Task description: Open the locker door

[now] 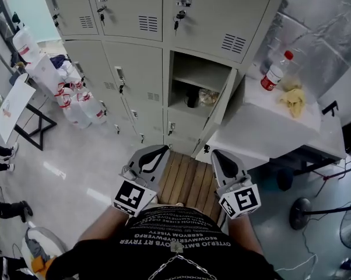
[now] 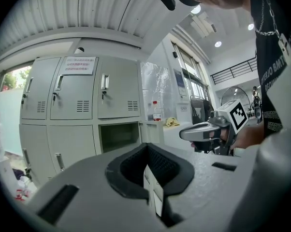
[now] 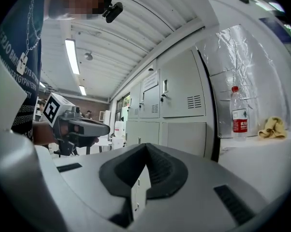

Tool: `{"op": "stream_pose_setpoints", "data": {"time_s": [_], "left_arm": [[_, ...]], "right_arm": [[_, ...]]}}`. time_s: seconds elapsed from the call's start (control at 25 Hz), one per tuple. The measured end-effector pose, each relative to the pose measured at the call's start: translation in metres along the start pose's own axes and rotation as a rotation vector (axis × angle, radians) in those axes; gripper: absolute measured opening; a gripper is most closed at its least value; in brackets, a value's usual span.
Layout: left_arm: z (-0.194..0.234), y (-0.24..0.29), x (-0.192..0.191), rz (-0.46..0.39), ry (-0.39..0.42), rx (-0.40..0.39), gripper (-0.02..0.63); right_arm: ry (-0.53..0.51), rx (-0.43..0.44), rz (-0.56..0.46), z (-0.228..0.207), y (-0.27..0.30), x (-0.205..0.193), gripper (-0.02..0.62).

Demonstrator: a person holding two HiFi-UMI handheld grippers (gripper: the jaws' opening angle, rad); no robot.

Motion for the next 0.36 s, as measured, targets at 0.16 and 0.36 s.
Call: {"op": "stream_pose_setpoints", "data": {"time_s": [0.16, 0.36], "left_arm": [[-0.008, 0.000, 0.000, 0.018, 0.002, 0.026, -0.008], [-0.020, 0.005, 0.001, 0.011, 0.016, 0.048, -0.008]], "right_arm": [[0.011, 0.026, -0.006, -0.006, -0.002, -0.004, -0.003], [0.015, 0.048, -0.011, -0.017, -0.010, -0.010, -0.003]]}}
Point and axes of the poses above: the fingertips, and each gripper's own axes: y forward along the fingers, z to its left, x out of its top, the point moved 6 cm from there along -y, backward along the fingers, and after that the axes turned 10 degrees about x, right-handed, at the moved point
